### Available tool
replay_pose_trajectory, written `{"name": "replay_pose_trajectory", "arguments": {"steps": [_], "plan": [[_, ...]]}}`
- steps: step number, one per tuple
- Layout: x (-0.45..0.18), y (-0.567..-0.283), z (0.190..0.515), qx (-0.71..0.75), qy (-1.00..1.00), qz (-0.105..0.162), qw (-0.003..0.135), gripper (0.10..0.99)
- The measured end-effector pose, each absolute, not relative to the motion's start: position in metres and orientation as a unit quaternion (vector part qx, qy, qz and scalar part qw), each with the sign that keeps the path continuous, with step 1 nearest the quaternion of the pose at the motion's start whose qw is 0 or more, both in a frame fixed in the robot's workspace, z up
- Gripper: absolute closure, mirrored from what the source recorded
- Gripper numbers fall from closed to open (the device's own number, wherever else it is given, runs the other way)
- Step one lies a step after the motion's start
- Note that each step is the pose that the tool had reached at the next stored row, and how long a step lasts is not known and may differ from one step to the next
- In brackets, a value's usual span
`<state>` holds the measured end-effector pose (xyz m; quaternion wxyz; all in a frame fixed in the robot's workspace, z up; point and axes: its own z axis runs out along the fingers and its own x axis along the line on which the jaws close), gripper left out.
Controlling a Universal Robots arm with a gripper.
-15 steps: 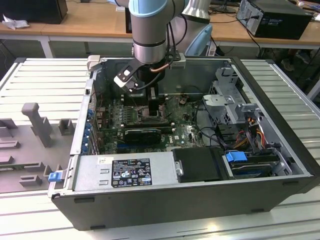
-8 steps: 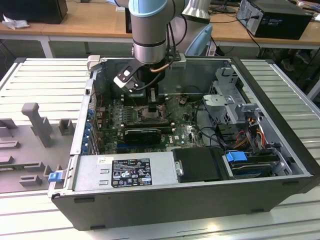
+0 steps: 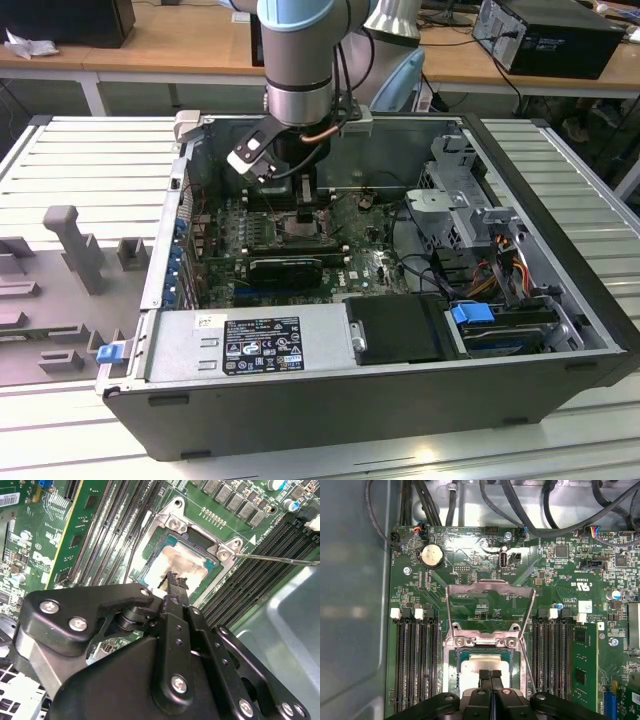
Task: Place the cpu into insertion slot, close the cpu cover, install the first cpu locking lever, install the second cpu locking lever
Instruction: 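Close the cpu cover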
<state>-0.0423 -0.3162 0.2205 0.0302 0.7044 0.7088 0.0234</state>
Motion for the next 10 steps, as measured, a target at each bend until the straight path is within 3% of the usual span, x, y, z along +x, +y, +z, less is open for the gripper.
{"name": "replay_pose_trajectory", "arguments": {"steps": [10], "plan": [[-0.0423,-0.3162,0.2224,0.705,0.709,0.023,0.030,0.980]]}}
